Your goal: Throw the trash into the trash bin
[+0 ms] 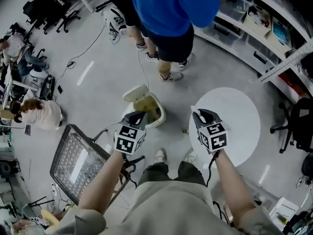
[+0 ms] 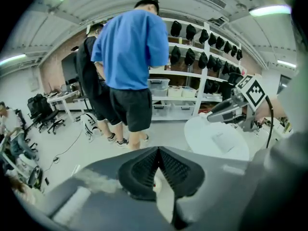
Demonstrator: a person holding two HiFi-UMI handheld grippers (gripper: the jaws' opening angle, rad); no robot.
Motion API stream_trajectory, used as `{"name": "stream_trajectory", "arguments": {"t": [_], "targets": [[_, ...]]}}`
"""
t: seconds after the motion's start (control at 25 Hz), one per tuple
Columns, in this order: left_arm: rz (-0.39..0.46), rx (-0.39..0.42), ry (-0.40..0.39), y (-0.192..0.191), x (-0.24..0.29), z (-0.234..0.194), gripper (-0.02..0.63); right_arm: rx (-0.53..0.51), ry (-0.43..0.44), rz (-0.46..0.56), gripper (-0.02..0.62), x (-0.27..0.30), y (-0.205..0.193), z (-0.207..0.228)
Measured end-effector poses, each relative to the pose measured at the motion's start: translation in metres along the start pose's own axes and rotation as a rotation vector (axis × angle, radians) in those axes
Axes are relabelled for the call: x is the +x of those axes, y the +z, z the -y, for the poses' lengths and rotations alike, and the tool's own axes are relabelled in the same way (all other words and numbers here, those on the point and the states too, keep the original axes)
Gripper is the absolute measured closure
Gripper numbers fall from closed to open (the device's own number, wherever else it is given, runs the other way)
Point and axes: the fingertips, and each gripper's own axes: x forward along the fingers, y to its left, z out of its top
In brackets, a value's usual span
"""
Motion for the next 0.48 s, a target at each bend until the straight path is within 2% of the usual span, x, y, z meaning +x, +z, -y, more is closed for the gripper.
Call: {"name": "stream_trajectory", "arguments": {"t": [0.28, 0.48], "targets": [[-0.024, -0.091, 0.090, -0.050, -0.006, -0.075, 0.603, -0.104, 0.151, -0.077, 0.514, 0.106, 0.024, -0.071], [-0.040, -0.141, 0.091, -0.082, -0.014, -0.111, 0.603, -0.147, 0.199, -0.149, 0.514, 0.158, 0.026, -0.127]]}}
